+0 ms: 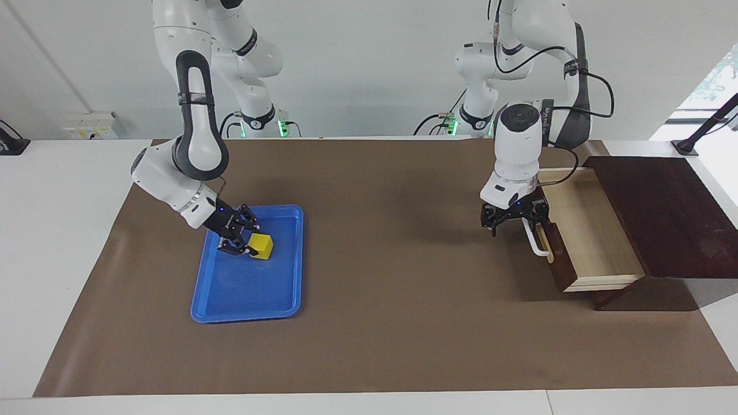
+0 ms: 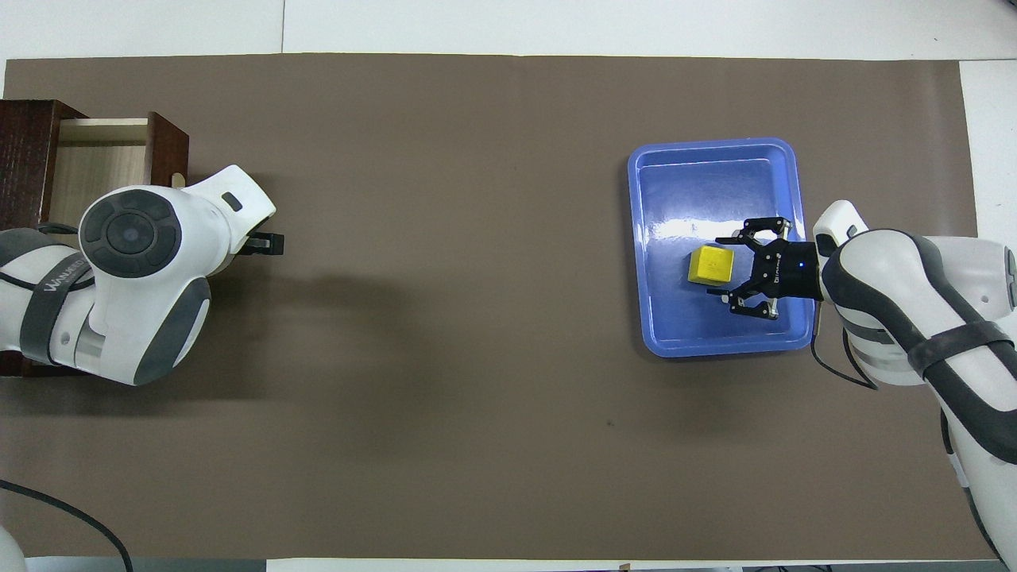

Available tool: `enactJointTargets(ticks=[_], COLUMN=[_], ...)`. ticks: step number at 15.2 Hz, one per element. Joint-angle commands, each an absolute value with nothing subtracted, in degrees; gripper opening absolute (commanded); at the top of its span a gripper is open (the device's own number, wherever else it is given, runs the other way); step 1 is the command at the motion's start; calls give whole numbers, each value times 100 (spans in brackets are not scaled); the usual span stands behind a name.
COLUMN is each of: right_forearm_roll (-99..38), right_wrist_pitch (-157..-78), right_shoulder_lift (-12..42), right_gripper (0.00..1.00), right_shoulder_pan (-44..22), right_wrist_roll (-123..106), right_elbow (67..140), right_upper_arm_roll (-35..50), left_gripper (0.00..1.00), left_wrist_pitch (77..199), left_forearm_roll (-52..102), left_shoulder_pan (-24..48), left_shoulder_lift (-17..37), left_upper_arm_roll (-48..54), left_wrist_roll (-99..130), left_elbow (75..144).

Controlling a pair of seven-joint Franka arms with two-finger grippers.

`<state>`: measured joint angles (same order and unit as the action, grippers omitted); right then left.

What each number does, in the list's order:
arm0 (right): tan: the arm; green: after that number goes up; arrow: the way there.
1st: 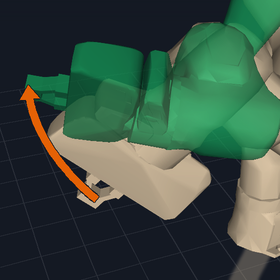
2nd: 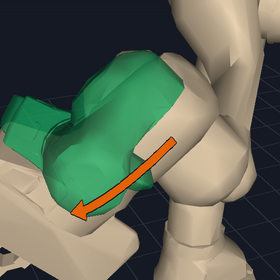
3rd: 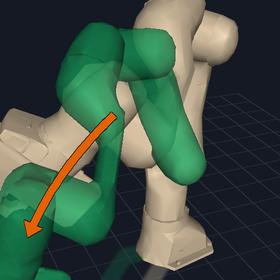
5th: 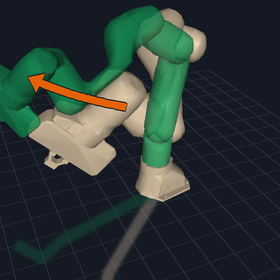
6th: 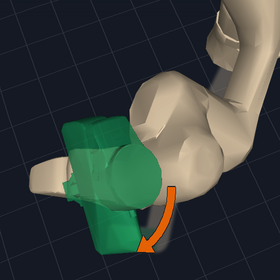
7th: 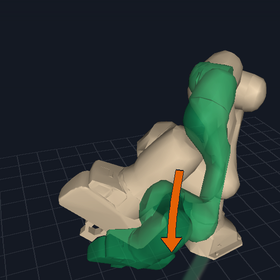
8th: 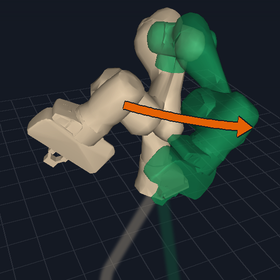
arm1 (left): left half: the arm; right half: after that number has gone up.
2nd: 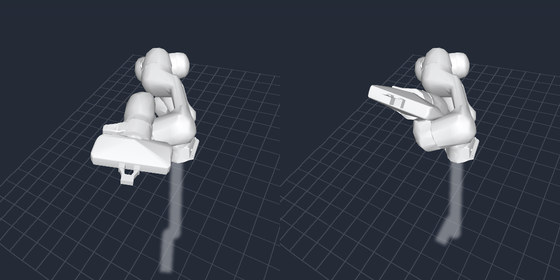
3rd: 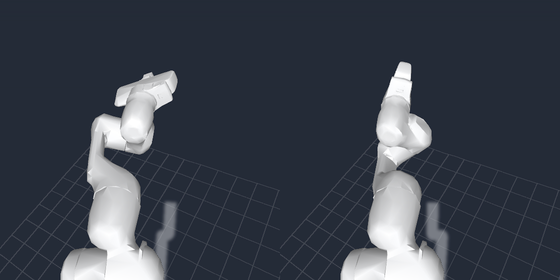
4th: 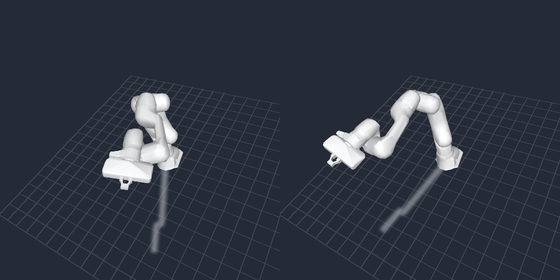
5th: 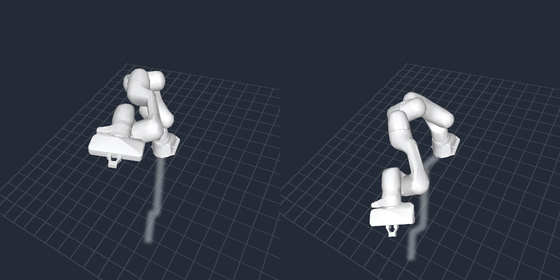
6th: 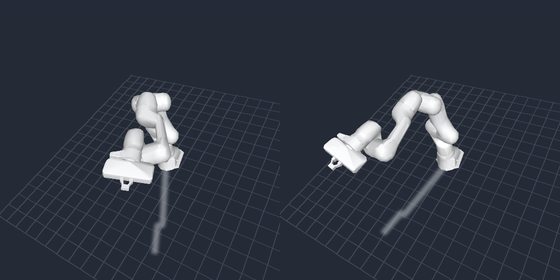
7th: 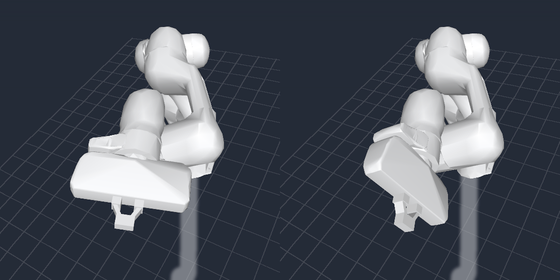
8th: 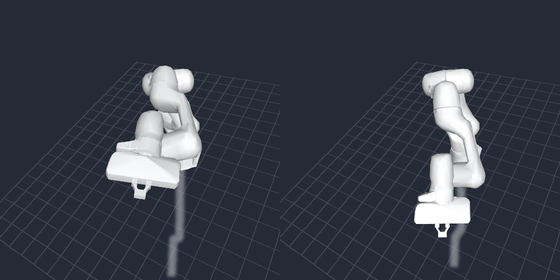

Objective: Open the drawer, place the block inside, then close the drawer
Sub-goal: 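Grasp the yellow block with the right gripper while the left gripper pulls the drawer, then lift the block with the right gripper toward the left gripper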

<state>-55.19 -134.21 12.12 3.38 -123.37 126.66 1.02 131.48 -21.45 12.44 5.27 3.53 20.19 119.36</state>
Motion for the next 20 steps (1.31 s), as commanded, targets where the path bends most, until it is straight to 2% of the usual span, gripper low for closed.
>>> enactJointTargets(ticks=[1, 6, 8, 11, 14, 18, 20], right_forearm_roll=[-5713, -5713, -5713, -5634, -5223, -4597, -4579], right_wrist_pitch=[-13500, -13474, -13404, -13246, -12825, -12262, -12191], right_shoulder_lift=[1266, 1239, 1204, 994, 844, 721, 695], right_gripper=[0, 0, 0, 0, 0, 0, 0], right_shoulder_pan=[352, 325, 282, -16, -385, -956, -1203], right_wrist_roll=[-12533, -12463, -12411, -12157, -11551, -10409, -10135], right_elbow=[12604, 12525, 12446, 12349, 12104, 11611, 11462], right_upper_arm_roll=[141, 149, 158, 149, 149, 149, 149], left_gripper=[100, 100, 100, 100, 100, 100, 100], left_wrist_pitch=[13043, 13017, 12545, 11227, 10706, 9995, 9853], left_forearm_roll=[-1908, -1591, -1565, -1205, -504, 35, 210], left_shoulder_pan=[1415, 1485, 1485, 1573, 1512, 1547, 1582], left_shoulder_lift=[580, 615, 737, 975, 678, 536, 475], left_upper_arm_roll=[334, 316, 325, 316, 308, 299, 334], left_wrist_roll=[2100, 2109, 2109, 2118, 2537, 4521, 5523], left_elbow=[11839, 11760, 11332, 10085, 9669, 9089, 9097])
